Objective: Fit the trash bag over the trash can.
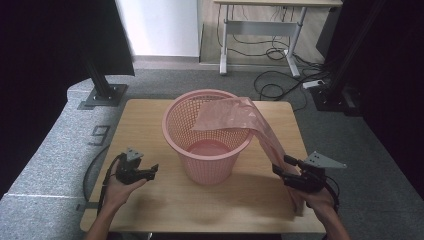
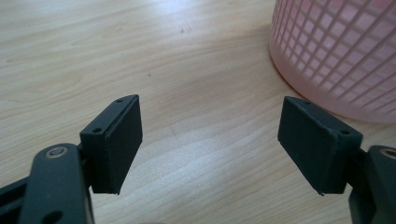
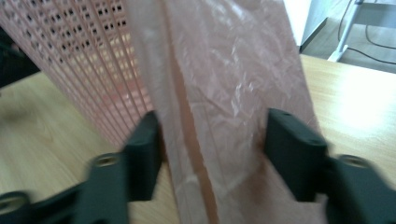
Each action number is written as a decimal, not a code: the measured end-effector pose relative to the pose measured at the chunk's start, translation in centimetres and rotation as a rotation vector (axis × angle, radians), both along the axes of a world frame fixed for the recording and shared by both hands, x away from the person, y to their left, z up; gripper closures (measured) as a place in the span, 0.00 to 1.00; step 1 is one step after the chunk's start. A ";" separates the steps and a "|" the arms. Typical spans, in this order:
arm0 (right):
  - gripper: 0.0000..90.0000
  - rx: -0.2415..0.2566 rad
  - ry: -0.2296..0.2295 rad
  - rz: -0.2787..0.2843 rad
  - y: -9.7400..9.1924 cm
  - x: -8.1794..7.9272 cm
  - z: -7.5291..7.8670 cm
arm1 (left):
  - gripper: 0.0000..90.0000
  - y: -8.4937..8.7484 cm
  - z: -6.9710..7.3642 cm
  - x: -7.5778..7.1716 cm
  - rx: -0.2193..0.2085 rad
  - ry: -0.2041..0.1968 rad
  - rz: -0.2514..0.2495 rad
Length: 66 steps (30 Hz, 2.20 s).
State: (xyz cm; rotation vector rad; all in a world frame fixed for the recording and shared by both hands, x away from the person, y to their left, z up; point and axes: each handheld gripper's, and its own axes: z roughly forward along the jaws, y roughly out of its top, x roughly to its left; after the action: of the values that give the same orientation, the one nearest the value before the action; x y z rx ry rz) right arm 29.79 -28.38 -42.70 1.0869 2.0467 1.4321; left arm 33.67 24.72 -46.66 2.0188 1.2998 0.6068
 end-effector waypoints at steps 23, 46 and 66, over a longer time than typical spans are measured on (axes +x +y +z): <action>0.96 -0.014 -0.246 -0.079 -0.9 1.4 5.6 | 0.26 0.2 5.6 -1.1 -0.153 -0.143 -0.041; 0.92 -0.003 -0.301 0.032 3.4 4.2 7.5 | 0.27 -0.4 7.7 -1.8 -0.220 -0.181 -0.082; 0.36 0.046 -0.200 -0.011 3.5 1.8 4.3 | 0.27 -0.2 7.5 -1.9 -0.227 -0.183 -0.087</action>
State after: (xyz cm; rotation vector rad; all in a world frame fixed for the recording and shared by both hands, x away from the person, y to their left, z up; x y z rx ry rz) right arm 31.63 -24.87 -38.44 0.9301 1.8731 1.5234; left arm 31.78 24.54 -39.13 1.7812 1.1139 0.5625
